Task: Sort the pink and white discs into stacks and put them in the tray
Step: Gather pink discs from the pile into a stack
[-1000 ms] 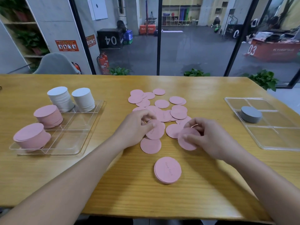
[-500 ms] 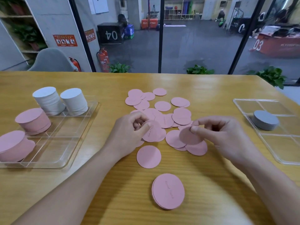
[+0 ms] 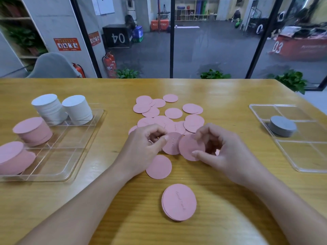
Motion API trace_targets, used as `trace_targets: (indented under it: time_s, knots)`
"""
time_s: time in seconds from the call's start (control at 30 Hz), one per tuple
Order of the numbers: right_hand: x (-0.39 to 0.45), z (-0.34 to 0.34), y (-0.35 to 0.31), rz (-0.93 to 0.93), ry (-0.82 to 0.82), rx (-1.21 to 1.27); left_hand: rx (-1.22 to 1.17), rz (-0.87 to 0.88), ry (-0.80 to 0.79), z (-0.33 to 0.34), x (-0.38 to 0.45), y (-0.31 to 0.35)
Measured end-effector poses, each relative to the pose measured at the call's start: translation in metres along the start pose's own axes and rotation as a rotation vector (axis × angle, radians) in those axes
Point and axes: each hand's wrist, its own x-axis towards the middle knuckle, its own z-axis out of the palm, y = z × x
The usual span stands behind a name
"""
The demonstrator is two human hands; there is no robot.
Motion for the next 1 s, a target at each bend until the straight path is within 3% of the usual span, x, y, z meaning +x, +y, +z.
trace_targets:
  time_s: [0.2,0.43,0.57,0.73,1.0]
  knots:
    - [0.002,0.010,0.006,-0.052,0.062,-0.207,-0.121,0.030,-0.121,0.003,-0.004,0.007]
    - [0.001,0.019,0.010,-0.121,-0.065,-0.418,-0.032,0.075,-0.287,-0.005,-0.007,0.008]
    - [0.001,0.017,0.013,-0.051,-0.031,-0.442,0.177,0.075,-0.326,-0.030,-0.007,0.007]
    - [0.000,0.017,0.011,-0.047,-0.072,-0.429,0.356,-0.036,-0.487,-0.048,-0.009,0.005]
    - [-0.001,0.020,0.011,-0.078,-0.130,-0.469,0.313,-0.099,-0.510,-0.049,-0.010,0.009]
